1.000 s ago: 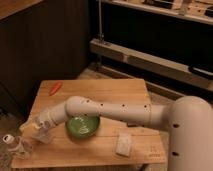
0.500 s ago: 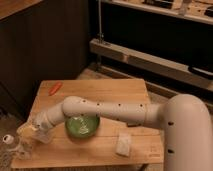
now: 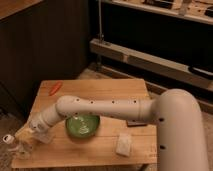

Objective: Knock the bottle over

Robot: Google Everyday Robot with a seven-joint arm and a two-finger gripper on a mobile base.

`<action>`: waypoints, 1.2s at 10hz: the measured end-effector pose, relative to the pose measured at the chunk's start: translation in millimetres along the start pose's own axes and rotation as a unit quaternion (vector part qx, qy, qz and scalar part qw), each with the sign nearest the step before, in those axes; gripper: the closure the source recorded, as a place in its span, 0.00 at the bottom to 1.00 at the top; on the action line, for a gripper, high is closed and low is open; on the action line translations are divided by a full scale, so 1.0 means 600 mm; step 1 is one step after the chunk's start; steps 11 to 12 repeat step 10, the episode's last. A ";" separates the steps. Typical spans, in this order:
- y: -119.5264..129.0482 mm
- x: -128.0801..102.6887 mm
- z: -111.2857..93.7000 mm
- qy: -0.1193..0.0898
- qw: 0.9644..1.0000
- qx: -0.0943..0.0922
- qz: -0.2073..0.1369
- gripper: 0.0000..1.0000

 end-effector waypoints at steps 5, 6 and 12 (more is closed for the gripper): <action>-0.001 0.009 0.026 0.007 1.000 -0.021 -0.001 0.98; 0.000 0.009 0.035 0.009 1.000 -0.029 -0.003 0.98; 0.015 0.004 0.100 0.034 0.996 -0.082 -0.018 0.98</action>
